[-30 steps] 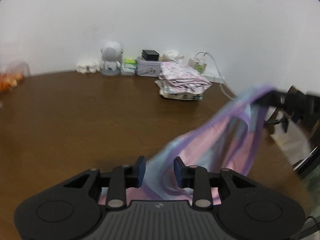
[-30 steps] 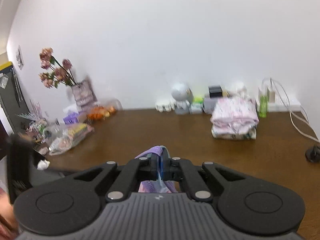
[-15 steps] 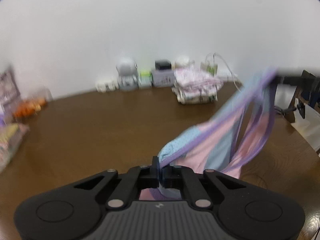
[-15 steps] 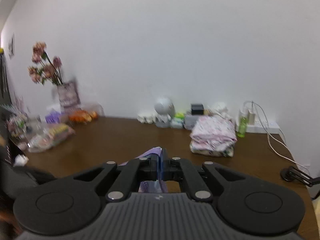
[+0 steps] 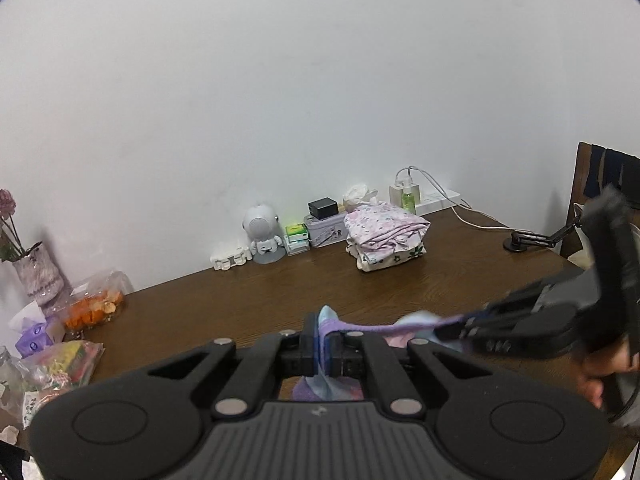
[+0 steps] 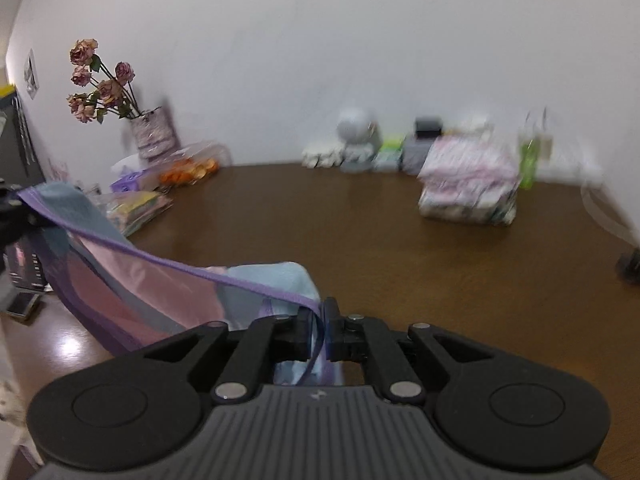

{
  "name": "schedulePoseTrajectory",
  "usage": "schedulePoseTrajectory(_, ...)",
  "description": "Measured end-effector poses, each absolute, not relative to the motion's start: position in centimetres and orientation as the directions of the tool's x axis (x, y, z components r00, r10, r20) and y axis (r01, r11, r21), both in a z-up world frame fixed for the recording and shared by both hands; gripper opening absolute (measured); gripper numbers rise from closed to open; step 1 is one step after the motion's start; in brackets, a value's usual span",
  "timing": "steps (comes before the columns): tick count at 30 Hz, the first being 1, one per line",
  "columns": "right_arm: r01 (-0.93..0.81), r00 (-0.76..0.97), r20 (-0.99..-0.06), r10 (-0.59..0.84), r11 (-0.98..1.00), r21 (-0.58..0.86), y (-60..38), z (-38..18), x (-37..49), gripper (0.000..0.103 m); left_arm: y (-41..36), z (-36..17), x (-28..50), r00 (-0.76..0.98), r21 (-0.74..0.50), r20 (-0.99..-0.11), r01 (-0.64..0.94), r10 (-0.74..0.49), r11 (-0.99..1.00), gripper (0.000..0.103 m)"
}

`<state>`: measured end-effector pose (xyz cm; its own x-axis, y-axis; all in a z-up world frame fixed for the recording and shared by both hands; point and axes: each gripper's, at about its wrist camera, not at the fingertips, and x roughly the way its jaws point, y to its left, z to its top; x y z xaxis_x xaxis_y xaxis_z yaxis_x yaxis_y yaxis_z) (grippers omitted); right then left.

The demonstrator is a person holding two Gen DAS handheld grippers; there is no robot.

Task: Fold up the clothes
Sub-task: 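Lift the garment high with both grippers, holding it spread between them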

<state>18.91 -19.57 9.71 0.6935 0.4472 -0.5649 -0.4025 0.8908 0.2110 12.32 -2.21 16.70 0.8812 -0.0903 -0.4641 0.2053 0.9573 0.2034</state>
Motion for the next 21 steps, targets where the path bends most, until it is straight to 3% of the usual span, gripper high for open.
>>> schedulePoseTrajectory(7, -0.406, 0.630, -0.606, 0.486, 0.871, 0.276, -18.4, 7.4, 19.4, 0.001, -0.9, 16.4, 12.3, 0.870, 0.240, -0.490, 0.189, -0.050, 0.952, 0.005)
schedulePoseTrajectory(11, -0.387, 0.704, -0.532, 0.470, 0.882, 0.268, -20.1, 12.9, 19.0, 0.001, 0.2, 15.6, 14.0, 0.845, 0.314, -0.534, 0.157, 0.037, 0.936, 0.015)
schedulePoseTrajectory(14, -0.395, 0.756, -0.450, 0.475, 0.879, 0.265, -21.1, 18.6, 18.1, 0.001, 1.0, 15.3, 15.5, 0.826, 0.283, -0.563, 0.157, 0.031, 0.946, 0.017)
schedulePoseTrajectory(16, -0.400, 0.788, -0.410, 0.459, 0.888, 0.226, -21.1, 22.1, 17.2, 0.001, 0.9, 15.1, 16.1, 0.825, 0.264, -0.565, 0.163, 0.016, 0.950, 0.027)
schedulePoseTrajectory(18, -0.395, 0.811, -0.394, 0.432, 0.902, 0.175, -20.8, 24.1, 16.5, 0.001, 0.4, 15.0, 16.5, 0.825, 0.258, -0.565, 0.170, 0.006, 0.951, 0.029)
schedulePoseTrajectory(20, -0.385, 0.826, -0.392, 0.405, 0.913, 0.132, -20.3, 25.2, 16.0, 0.001, -0.5, 14.8, 16.6, 0.827, 0.284, -0.562, 0.184, 0.008, 0.941, 0.026)
schedulePoseTrajectory(21, -0.381, 0.830, -0.394, 0.394, 0.917, 0.116, -20.2, 25.3, 15.8, 0.001, -1.0, 14.8, 16.6, 0.828, 0.297, -0.560, 0.190, 0.009, 0.936, 0.012)
